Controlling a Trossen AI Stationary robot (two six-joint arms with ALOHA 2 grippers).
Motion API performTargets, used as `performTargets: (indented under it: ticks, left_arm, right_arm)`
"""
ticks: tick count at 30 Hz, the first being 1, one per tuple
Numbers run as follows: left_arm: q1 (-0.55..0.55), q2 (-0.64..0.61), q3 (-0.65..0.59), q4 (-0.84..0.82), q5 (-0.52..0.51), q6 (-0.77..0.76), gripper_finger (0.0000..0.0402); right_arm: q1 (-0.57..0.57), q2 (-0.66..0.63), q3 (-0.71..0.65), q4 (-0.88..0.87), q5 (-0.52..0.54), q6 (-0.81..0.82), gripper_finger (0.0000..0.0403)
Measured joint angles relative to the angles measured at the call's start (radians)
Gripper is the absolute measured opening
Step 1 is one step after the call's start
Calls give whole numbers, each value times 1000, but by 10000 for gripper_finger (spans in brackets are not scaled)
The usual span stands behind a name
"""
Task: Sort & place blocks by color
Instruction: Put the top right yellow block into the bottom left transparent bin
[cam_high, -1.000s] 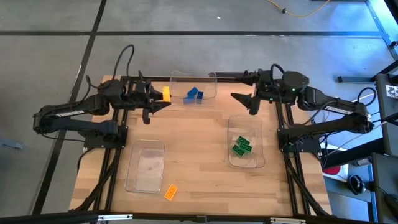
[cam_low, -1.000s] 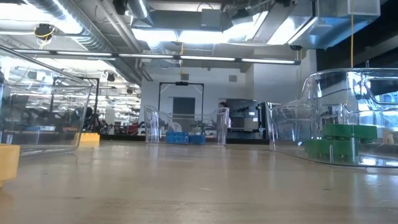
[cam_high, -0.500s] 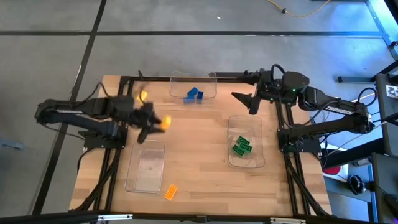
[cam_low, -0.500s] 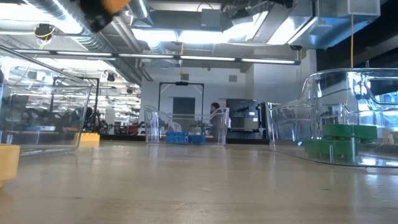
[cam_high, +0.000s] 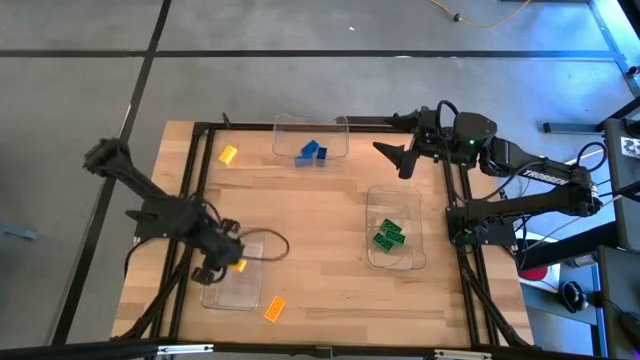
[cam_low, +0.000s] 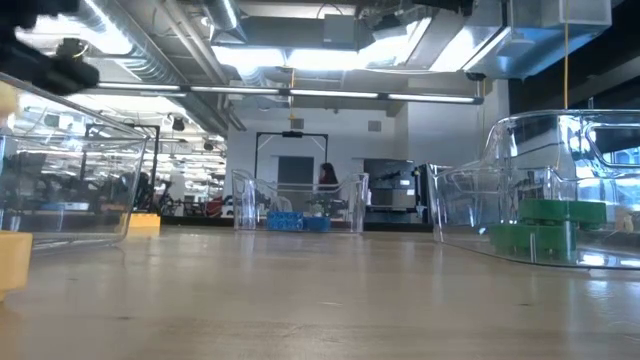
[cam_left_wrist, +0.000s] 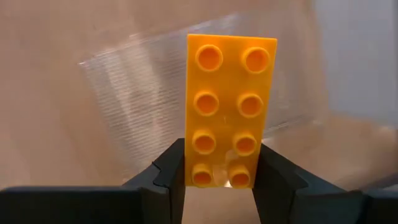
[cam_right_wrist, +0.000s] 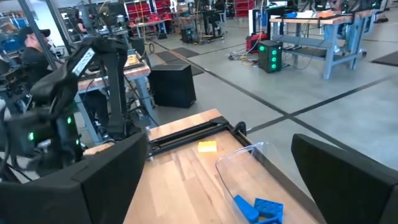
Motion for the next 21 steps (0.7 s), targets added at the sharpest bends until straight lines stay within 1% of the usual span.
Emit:
performTargets:
  ticks: [4, 7, 10, 16, 21]
  left_arm:
    - [8, 128, 0, 47, -16, 62, 126]
    - [13, 209, 0, 58, 7, 51, 126]
    - [14, 259, 0, 58, 33, 3, 131]
    - [15, 276, 0, 64, 12, -92, 206]
    - [29, 244, 0, 75, 22, -124, 240]
  right_arm:
    - [0, 0, 0, 0, 0, 0, 399]
    - [0, 0, 0, 0, 0, 0, 399]
    - [0, 0, 0, 0, 0, 0, 399]
    - [0, 1, 0, 0, 0, 0, 399]
    - [0, 1, 0, 0, 0, -2, 399]
